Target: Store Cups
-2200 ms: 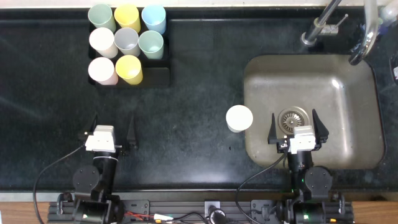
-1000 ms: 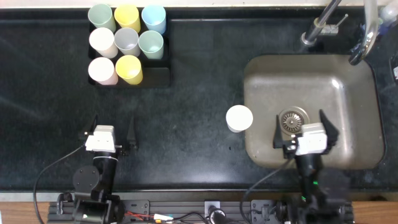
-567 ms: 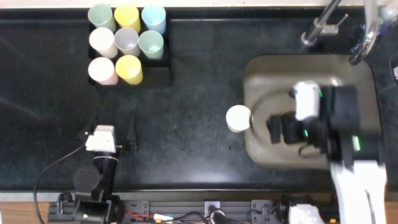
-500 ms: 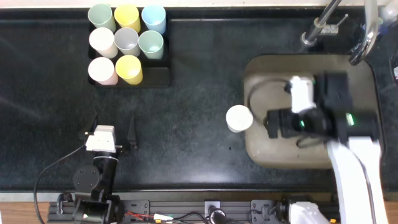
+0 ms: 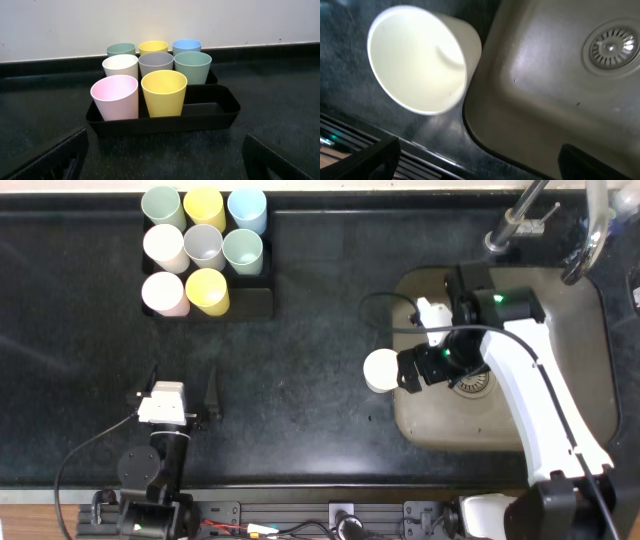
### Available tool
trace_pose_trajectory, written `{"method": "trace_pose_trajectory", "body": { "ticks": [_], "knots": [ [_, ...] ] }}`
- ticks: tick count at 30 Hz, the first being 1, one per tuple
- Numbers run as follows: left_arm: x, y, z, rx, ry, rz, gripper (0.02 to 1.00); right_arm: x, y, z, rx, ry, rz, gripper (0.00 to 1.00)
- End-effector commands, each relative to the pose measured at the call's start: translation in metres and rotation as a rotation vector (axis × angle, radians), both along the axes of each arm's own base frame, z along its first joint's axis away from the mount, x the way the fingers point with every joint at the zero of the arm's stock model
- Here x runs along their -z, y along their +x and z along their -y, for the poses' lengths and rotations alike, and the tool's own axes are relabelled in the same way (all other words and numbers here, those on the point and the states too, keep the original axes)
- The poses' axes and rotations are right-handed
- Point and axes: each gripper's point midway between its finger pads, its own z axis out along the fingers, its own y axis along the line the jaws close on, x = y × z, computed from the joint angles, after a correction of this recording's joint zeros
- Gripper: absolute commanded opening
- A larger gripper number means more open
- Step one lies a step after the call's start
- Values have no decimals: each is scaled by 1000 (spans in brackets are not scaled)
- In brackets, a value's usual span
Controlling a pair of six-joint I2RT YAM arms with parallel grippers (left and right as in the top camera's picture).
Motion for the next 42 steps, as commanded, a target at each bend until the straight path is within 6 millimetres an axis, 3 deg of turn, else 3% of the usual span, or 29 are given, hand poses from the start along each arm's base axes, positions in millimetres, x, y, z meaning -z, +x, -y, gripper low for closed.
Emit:
{"method": "trace_pose_trajectory", "body": {
  "ticks": [1,5,10,17,28,30,32,33,42],
  "knots": [
    [-1,0,2,11,16,10,1000,-6,22,-1,-21,-15,32,1000],
    [-1,0,2,11,17,10,1000,7,42,4,-23,-63,27,998],
    [-1,0,2,11,17,10,1000,20,53,-6,-54,-65,3,996],
    [-1,0,2,11,17,10,1000,38,55,-16,-116,-96,-28,998],
    [-1,0,2,11,17,10,1000,43,54,-15,-160,-113,-29,993],
    [-1,0,2,11,17,10,1000,46,54,-15,-166,-113,-30,890],
    [-1,0,2,11,17,10,1000,46,54,-15,-166,-112,-28,279],
    [-1,0,2,11,17,10,1000,46,54,-16,-167,-108,-28,42],
    [-1,0,2,11,16,10,1000,40,54,-46,-205,-29,-3,42]
  ]
}}
